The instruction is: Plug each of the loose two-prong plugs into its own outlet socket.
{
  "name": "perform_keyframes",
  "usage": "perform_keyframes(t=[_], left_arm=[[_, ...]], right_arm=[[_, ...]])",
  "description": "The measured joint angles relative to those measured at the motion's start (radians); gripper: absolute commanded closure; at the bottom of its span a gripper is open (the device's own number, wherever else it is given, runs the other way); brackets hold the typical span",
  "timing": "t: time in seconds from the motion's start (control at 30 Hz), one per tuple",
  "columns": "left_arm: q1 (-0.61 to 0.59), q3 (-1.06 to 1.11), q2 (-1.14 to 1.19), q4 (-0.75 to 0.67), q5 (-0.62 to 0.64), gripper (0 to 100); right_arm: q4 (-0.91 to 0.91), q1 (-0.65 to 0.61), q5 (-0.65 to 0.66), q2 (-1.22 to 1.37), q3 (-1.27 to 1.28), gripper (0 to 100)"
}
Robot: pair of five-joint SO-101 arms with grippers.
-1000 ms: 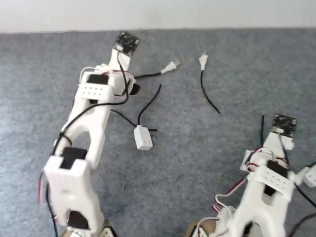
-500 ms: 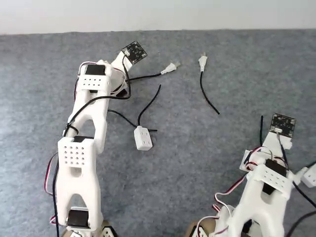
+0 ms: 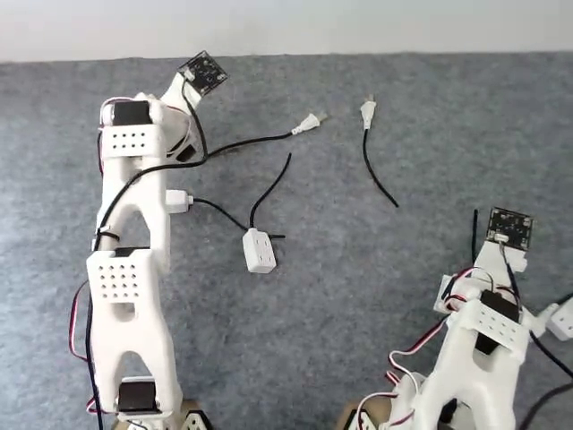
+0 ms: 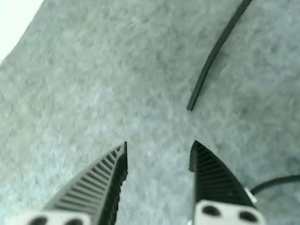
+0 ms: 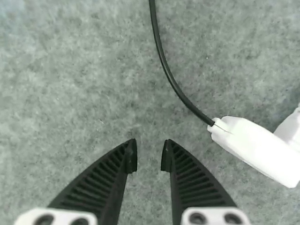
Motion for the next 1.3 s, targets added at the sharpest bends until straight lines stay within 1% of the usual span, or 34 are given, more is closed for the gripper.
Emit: perform_keyframes(t=[0.1, 0.27, 0.37, 0.5, 0.8, 0.93, 1.0, 1.1, 1.23, 1.3], left_arm=[[0.002, 0.058, 0.000, -0.071, 0.000, 80], [0.009, 0.176, 0.021, -0.253, 0.000, 80], [0.009, 0.187, 0.075, -0.301, 0.000, 80], [0.012, 0.152, 0.118, -0.304, 0.000, 80], [0.046, -0.021, 0.233, -0.284, 0.026, 80], [0.049, -0.104, 0.292, -0.273, 0.058, 81], [0.049, -0.149, 0.318, -0.245, 0.083, 86], [0.061, -0.192, 0.353, -0.206, 0.095, 99], [0.106, -0.216, 0.407, -0.198, 0.095, 99], [0.107, -0.241, 0.425, -0.198, 0.086, 99]], right_arm=[[0.000, 0.000, 0.000, 0.000, 0.000, 90.9], [0.000, 0.000, 0.000, 0.000, 0.000, 90.9], [0.000, 0.000, 0.000, 0.000, 0.000, 90.9], [0.000, -0.003, 0.000, 0.000, 0.000, 90.9], [0.000, -0.020, 0.000, 0.000, 0.000, 90.9], [0.000, -0.020, 0.003, 0.000, 0.000, 90.9], [0.000, -0.020, 0.003, 0.000, 0.000, 90.9], [0.000, -0.020, 0.003, 0.000, 0.000, 90.9], [0.000, -0.020, 0.006, 0.000, 0.000, 90.9], [0.000, -0.020, 0.008, 0.000, 0.000, 90.9]])
